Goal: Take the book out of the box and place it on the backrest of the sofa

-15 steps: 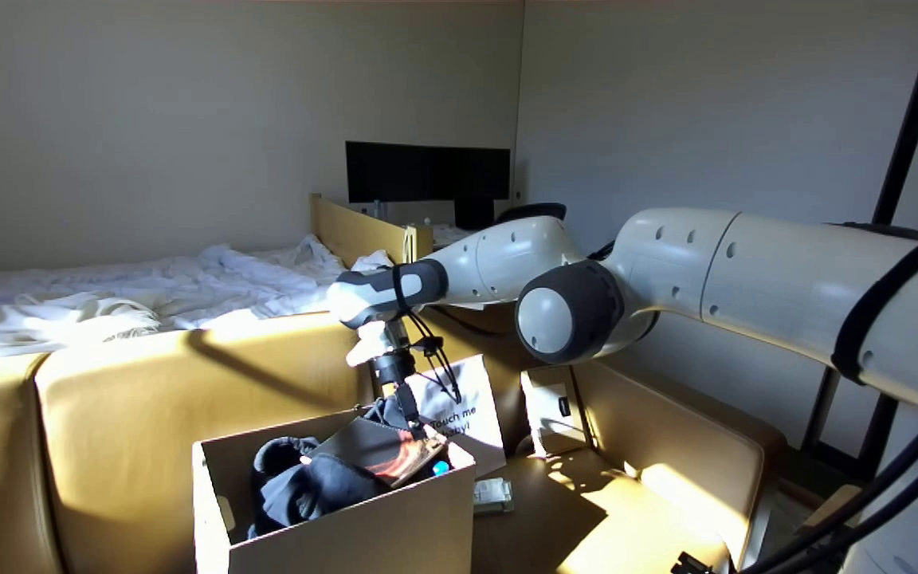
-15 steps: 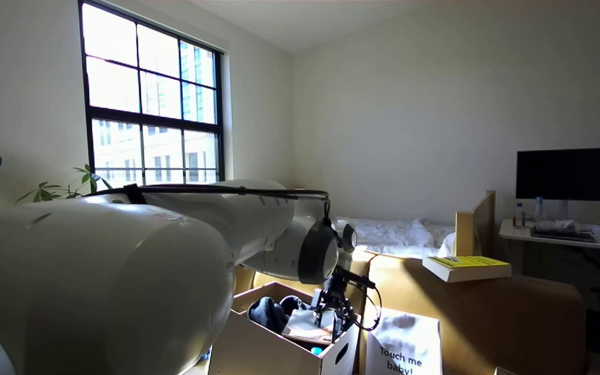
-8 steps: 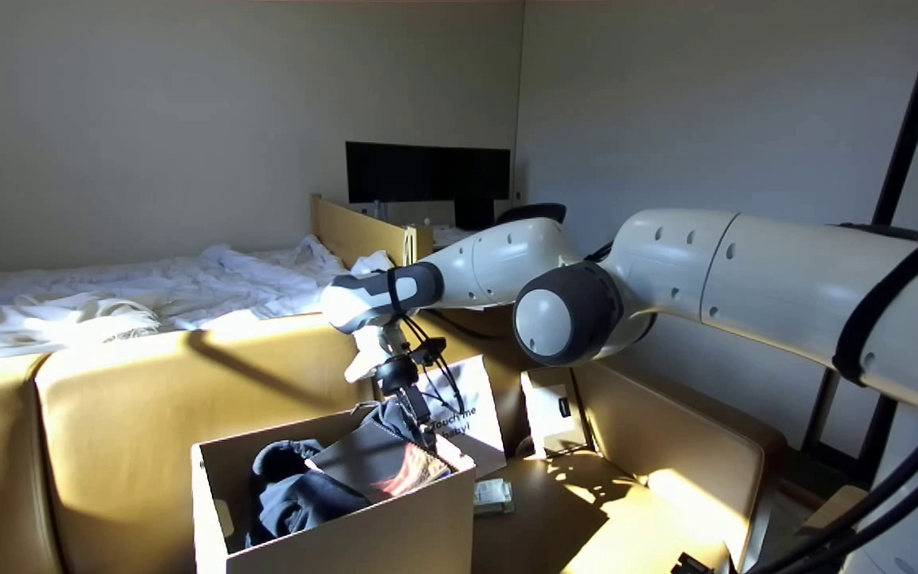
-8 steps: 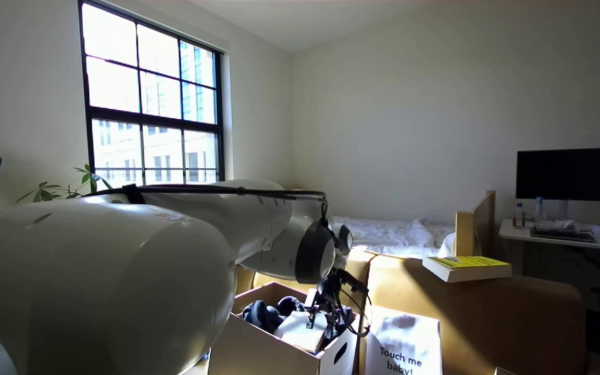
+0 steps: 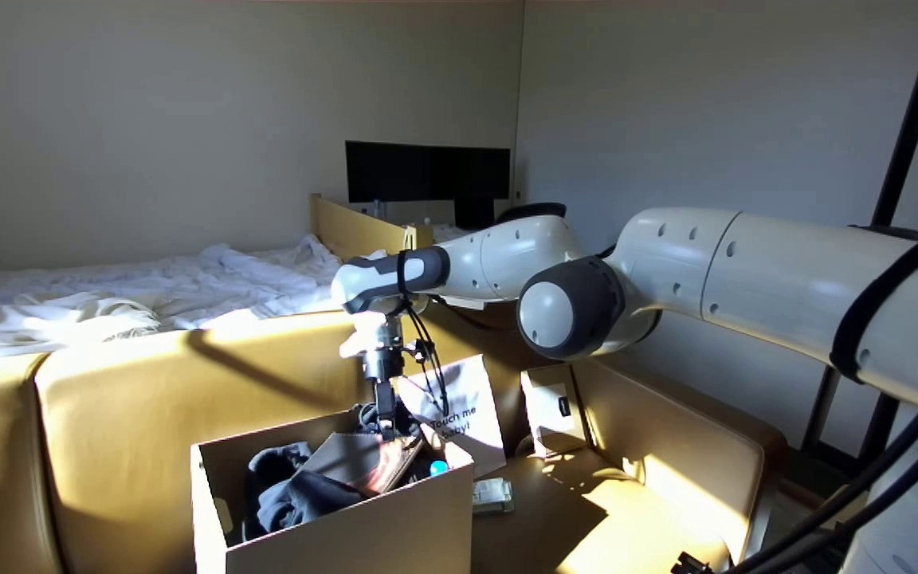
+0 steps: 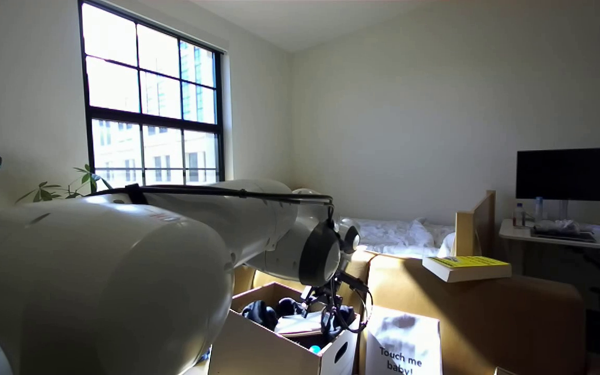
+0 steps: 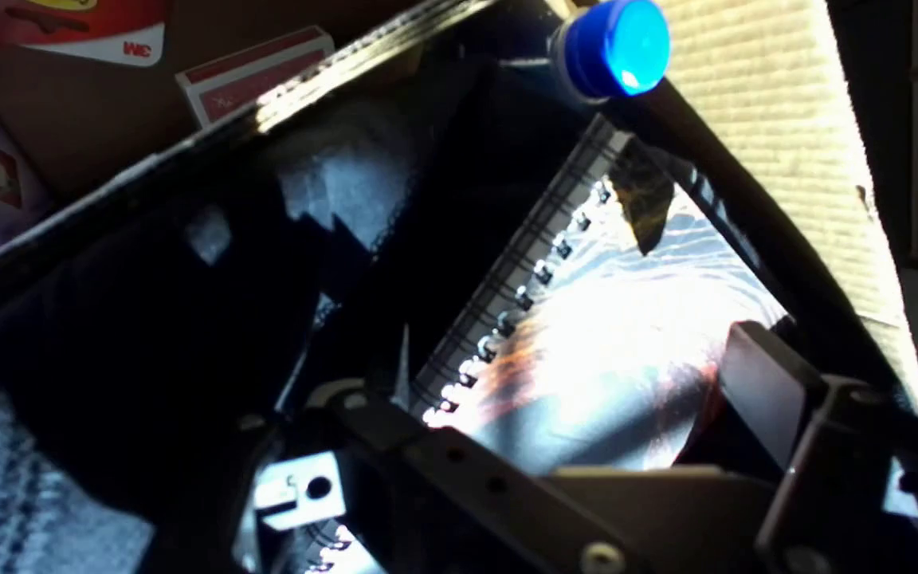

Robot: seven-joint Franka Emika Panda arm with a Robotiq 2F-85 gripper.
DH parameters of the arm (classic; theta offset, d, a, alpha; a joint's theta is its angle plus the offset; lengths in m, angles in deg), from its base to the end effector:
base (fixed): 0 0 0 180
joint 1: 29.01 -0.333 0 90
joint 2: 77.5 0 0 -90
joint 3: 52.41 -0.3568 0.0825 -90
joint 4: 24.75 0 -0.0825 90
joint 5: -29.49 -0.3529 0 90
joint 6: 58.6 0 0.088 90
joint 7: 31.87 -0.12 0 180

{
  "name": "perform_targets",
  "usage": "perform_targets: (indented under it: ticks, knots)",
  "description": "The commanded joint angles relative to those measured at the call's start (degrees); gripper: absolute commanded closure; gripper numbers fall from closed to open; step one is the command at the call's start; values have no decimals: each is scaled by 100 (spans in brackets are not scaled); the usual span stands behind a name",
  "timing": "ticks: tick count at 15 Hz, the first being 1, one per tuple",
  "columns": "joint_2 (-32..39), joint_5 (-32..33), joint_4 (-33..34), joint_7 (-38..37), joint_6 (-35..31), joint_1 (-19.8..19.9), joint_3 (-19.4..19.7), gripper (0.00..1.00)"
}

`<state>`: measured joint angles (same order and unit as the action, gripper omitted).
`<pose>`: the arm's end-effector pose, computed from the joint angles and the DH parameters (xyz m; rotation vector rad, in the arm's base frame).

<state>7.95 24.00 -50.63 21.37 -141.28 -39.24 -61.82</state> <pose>0.7174 0.1935 0.0868 -2.2454 -1.4564 0.5128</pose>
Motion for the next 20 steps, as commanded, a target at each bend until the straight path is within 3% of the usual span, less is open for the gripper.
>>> perform_targets:
  ticks: [1,5,13,20]
  knots:
    - [2,-367,-204,-591,-1059,95,-153,0]
    - [8,-516,-487,-1201,-1881,134,-166,0]
    - [16,-555,-627,-1116,-658,235,-425,0]
    - [21,-713,-714,-1444,-855,346,-411,0]
